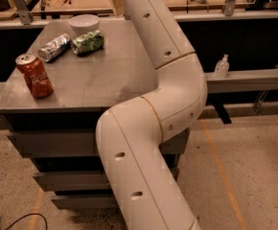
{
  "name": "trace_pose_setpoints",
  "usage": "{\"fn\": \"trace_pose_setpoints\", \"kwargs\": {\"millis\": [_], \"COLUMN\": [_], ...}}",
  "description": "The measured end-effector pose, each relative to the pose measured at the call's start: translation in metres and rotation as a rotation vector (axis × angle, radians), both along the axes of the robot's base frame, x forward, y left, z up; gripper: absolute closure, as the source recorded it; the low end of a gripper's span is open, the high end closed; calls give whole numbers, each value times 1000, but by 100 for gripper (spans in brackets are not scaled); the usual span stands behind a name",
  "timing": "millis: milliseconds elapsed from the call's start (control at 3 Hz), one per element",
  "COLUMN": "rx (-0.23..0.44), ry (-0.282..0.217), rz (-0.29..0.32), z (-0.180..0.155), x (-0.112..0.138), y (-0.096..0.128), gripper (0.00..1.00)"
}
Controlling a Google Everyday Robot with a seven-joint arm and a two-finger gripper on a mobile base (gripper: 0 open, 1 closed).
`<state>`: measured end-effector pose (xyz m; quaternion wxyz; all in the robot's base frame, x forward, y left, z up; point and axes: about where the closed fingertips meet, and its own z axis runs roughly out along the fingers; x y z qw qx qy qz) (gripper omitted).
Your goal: Move green can near white bowl
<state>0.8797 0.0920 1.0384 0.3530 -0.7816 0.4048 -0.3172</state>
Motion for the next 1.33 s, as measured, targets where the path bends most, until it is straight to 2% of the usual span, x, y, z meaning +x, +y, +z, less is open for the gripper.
{"fn": "trace_pose_setpoints", "kwargs": {"millis": [333, 667, 1000, 1333], "rx": [-26, -4, 44, 128], "ry": [-36, -26, -11, -26], "rz": [-38, -46, -83, -134], "z": [21, 16, 34, 62], "x": [-12, -9, -20, -30], "y": [-9, -7, -28, -53], "gripper": [0, 0, 0, 0]}}
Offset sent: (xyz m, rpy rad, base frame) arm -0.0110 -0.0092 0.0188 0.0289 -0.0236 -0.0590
